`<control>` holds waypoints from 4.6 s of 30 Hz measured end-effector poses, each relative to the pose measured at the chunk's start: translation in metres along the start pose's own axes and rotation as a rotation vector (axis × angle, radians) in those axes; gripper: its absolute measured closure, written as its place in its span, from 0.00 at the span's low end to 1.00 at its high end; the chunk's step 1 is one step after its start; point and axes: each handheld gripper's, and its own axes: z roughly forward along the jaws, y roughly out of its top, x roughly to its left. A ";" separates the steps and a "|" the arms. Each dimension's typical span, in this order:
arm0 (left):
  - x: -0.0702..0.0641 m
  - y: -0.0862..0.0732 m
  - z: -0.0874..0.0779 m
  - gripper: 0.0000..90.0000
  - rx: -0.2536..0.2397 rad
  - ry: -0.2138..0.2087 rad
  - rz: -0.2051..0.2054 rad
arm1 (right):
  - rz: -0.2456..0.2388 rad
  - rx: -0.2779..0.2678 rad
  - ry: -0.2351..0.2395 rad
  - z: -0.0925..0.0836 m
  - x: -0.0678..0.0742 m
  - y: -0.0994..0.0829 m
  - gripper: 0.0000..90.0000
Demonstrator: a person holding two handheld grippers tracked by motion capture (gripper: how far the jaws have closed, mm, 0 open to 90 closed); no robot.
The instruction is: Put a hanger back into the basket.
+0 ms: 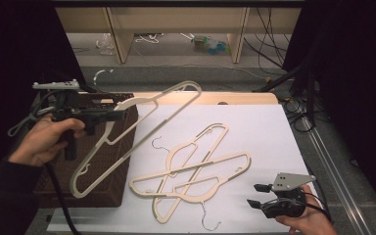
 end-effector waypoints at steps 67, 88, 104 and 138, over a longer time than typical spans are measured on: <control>0.182 -0.081 -0.069 0.95 0.061 0.179 -0.197 | 0.019 -0.051 -0.031 0.004 -0.002 0.001 0.30; 0.189 -0.095 -0.057 0.68 0.160 0.451 -0.170 | 0.023 -0.047 -0.029 0.004 -0.002 0.001 0.30; 0.086 -0.052 -0.103 0.38 -0.036 0.531 0.042 | 0.023 -0.049 -0.032 0.005 -0.001 0.003 0.30; -0.089 -0.159 0.114 0.26 0.004 0.052 0.286 | -0.082 0.025 0.029 0.074 -0.029 0.039 0.30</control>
